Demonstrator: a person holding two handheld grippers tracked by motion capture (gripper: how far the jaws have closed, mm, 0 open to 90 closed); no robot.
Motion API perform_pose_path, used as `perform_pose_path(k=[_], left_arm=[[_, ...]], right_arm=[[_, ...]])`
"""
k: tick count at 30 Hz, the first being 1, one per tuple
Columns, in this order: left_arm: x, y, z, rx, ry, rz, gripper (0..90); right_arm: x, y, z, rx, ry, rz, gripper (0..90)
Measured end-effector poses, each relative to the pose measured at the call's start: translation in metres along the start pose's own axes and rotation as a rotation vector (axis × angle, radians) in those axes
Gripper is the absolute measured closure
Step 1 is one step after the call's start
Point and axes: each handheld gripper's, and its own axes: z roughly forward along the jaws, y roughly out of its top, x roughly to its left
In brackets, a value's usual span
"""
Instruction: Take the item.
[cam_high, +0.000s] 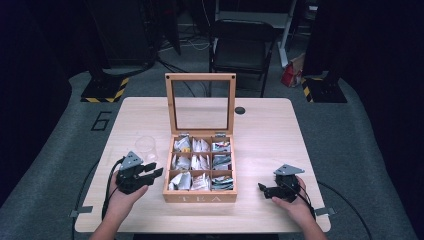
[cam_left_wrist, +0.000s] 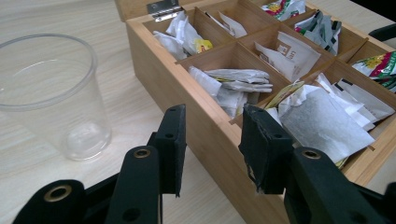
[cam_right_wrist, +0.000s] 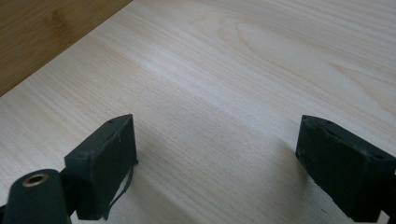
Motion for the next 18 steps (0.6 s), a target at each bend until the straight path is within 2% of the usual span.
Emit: perform_pose_path(k=[10, 14, 18], left_arm=[[-0.009, 0.006, 0.009, -0.004, -0.019, 0.015, 59.1], [-0.014, 0.009, 0.013, 0.009, -0.049, 0.029, 60.0], [-0.016, 0.01, 0.016, 0.014, -0.06, 0.032, 61.1]], right_arm=[[0.0, 0.0, 0.0, 0.002, 0.002, 0.0, 11.6], [0.0, 0.0, 0.0, 0.0, 0.0, 0.0, 11.6], [0.0, 0.0, 0.0, 0.0, 0.001, 0.0, 11.6]])
